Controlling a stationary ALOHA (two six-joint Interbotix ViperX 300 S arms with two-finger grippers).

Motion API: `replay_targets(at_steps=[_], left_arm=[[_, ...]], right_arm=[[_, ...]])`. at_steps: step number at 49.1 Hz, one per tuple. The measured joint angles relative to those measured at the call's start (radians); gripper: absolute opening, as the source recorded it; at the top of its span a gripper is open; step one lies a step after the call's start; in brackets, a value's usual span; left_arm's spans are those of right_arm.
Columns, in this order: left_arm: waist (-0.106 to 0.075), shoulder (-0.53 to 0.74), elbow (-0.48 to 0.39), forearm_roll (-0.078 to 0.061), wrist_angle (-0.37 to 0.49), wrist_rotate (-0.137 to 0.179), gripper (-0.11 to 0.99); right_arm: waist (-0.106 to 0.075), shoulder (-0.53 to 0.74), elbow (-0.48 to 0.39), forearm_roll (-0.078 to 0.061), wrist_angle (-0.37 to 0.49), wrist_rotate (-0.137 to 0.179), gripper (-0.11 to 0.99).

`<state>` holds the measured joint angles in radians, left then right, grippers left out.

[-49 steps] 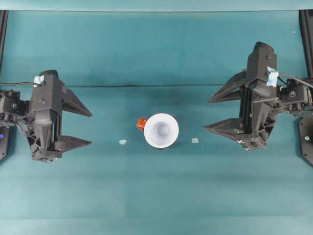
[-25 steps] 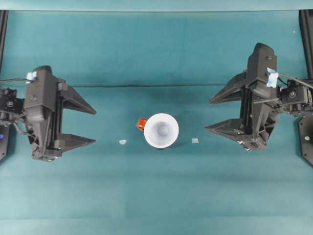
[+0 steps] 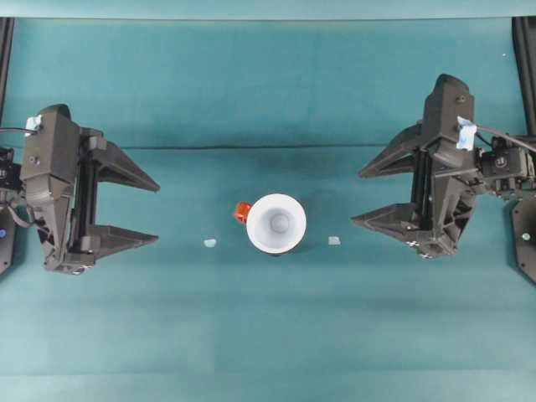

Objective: Put the paper cup into the moved red handle cup holder.

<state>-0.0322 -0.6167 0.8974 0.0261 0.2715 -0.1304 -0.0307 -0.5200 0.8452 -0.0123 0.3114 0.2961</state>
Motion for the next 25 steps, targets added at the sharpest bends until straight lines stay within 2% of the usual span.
replay_targets(at_steps=[5, 25], left_arm=[[0.000, 0.002, 0.000, -0.003, 0.002, 0.000, 0.95], [0.000, 0.026, 0.002, 0.000, 0.002, 0.000, 0.95]], right_arm=[[0.000, 0.000, 0.000, 0.000, 0.000, 0.000, 0.96], [-0.002, 0.000, 0.006, 0.000, 0.000, 0.002, 0.96]])
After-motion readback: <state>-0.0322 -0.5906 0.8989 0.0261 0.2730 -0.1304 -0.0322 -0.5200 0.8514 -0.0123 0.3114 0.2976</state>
